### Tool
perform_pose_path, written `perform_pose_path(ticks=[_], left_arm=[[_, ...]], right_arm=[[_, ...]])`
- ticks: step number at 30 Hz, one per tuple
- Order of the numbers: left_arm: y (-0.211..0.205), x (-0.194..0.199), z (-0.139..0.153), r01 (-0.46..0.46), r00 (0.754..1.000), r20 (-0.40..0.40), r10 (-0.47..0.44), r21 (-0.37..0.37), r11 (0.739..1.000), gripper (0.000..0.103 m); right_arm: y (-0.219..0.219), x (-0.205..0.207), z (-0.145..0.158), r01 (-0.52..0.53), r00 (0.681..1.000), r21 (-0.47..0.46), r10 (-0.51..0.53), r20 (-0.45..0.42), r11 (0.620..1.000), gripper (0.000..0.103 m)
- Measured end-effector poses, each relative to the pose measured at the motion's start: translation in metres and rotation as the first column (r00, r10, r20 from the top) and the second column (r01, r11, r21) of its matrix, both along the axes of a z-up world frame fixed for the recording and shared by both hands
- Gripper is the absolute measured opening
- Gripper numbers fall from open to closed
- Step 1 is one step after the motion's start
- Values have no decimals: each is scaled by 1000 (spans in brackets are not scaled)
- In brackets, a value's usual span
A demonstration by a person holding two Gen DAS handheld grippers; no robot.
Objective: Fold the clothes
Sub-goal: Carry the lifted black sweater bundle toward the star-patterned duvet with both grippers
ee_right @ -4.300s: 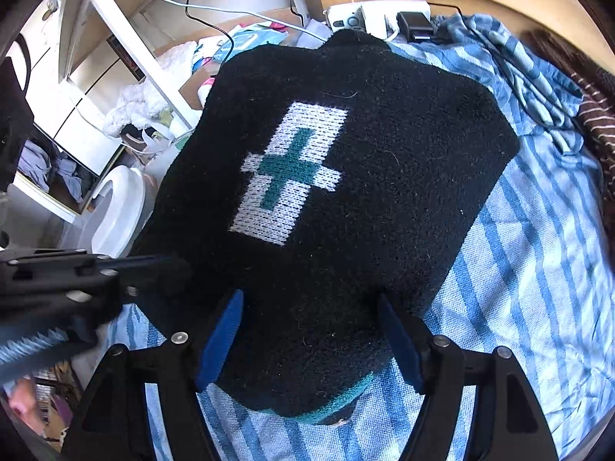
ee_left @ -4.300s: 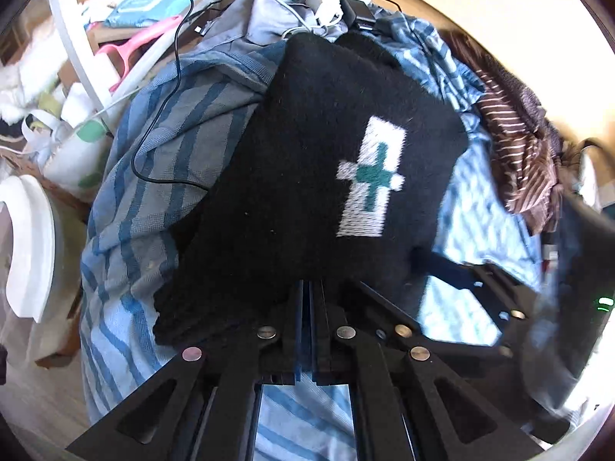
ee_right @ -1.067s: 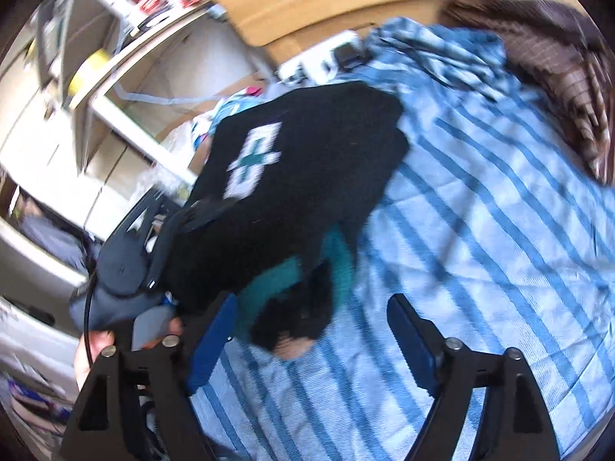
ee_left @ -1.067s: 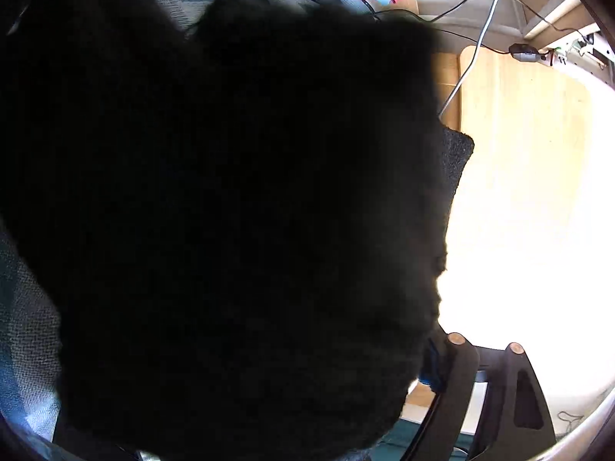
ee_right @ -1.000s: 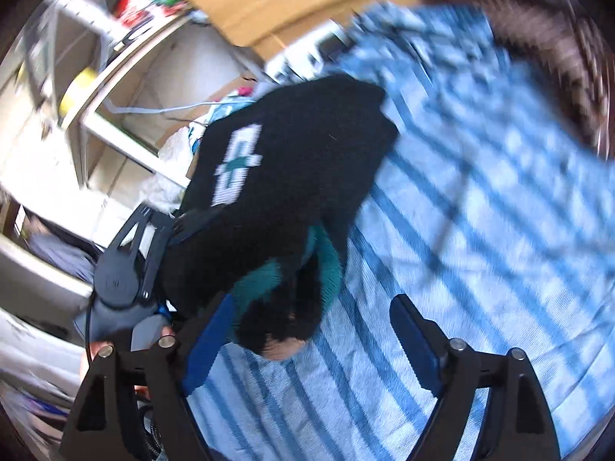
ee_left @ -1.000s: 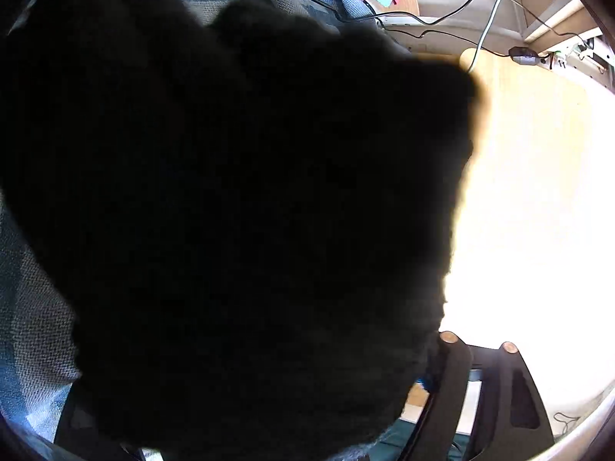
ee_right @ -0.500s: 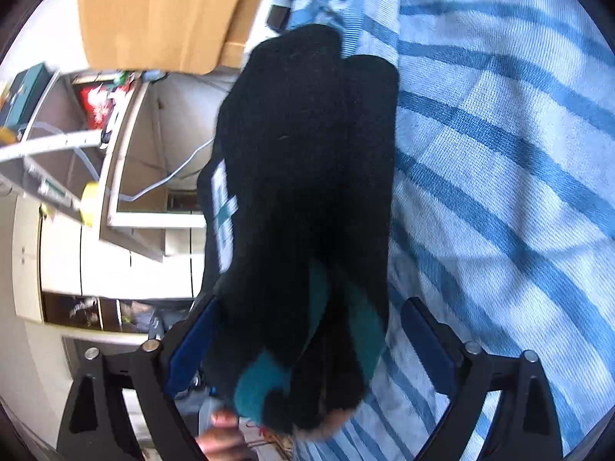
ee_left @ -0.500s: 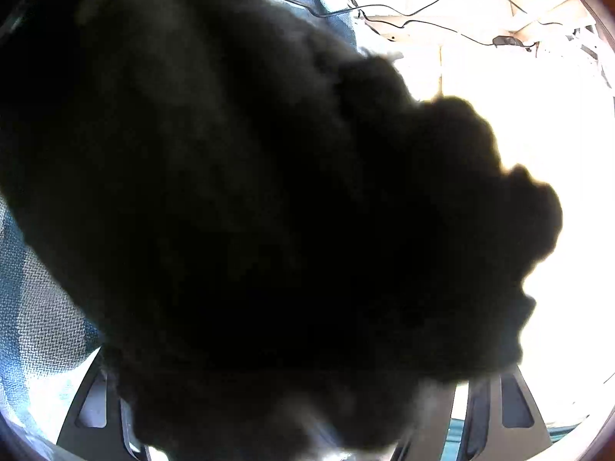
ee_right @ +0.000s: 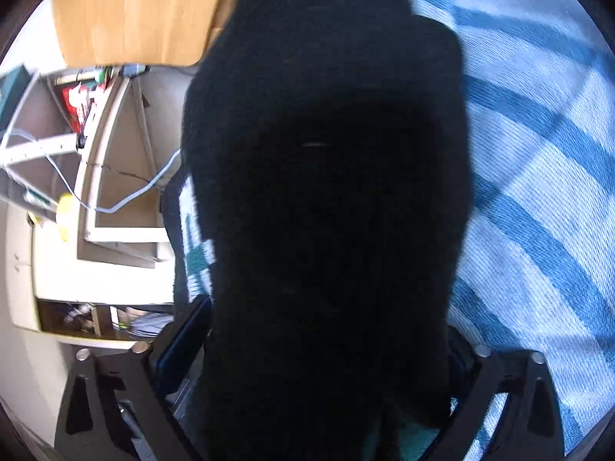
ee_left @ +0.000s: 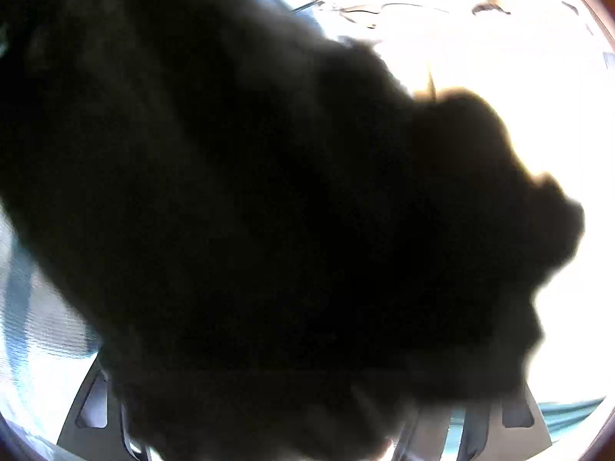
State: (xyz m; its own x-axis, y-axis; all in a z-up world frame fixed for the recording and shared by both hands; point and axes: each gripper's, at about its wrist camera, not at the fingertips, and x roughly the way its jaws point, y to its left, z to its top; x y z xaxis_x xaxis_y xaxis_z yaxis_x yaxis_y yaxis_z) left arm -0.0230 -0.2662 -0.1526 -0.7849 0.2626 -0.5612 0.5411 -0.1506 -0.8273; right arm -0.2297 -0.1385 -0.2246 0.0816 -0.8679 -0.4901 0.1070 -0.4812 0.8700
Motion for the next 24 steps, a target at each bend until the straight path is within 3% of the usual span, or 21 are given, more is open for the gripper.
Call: perform_pose_path(ticks=[5, 9, 14, 18, 21, 24], left_arm=[[18, -2, 32, 75, 997, -5, -78, -191, 979, 68], [39, -4, 64, 125, 989, -28, -142, -330, 936, 67], [84, -6, 109, 191, 959, -115, -258, -408, 893, 67], [146, -8, 146, 278, 903, -188, -386, -429, 859, 67], [196, -6, 170, 366, 847, -232, -477, -395, 842, 67], [251, -11, 206, 454, 775, -243, -583, -428, 782, 67]], right_arm=[[10, 18, 30, 51, 989, 34, -46, -142, 998, 75], [30, 29, 57, 102, 979, 15, -98, -181, 995, 71], [88, 46, 109, 183, 952, -35, -186, -241, 983, 71], [160, 65, 153, 266, 913, -59, -271, -306, 962, 71], [224, 94, 190, 332, 863, -62, -329, -384, 941, 71], [288, 121, 225, 409, 815, -70, -399, -420, 910, 71]])
